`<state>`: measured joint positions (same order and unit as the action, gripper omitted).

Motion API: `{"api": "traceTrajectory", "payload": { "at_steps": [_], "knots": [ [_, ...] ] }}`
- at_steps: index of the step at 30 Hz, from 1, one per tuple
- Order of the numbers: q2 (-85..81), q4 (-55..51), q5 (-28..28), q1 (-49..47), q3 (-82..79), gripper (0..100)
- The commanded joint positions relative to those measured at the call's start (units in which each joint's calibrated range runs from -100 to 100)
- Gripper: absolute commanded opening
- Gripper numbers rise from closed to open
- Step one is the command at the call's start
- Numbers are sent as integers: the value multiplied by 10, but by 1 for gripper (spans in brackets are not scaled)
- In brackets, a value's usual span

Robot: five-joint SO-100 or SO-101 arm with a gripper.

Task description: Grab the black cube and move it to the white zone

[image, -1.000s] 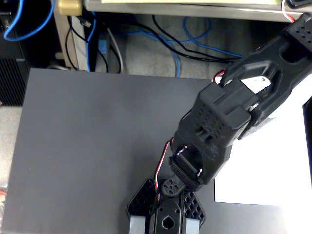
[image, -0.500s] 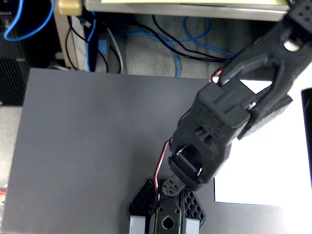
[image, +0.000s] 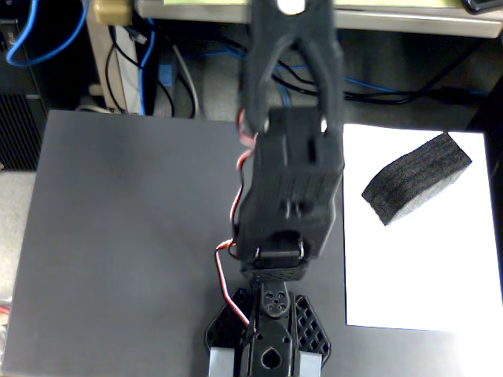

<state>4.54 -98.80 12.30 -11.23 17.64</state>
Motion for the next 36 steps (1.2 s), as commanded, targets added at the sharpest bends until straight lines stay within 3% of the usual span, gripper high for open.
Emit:
{"api": "traceTrajectory", "payload": {
  "at_steps": [1,3,7,12,16,18,24,29,32,36],
  "knots": [
    [-218,-8,-42,-66,-13,38],
    [-337,2,-43,-78,-148,38],
    [-568,130,-49,-78,-482,38],
    [-791,154,-74,-71,-661,38],
    [-798,255,-80,-51,-762,38],
    [-798,267,-80,5,-824,38],
    [-807,329,-81,11,-965,38],
    [-808,357,-77,11,-1049,38],
    [-808,361,-76,11,-1074,30],
    [-808,361,-76,11,-1106,29]
  ]
}}
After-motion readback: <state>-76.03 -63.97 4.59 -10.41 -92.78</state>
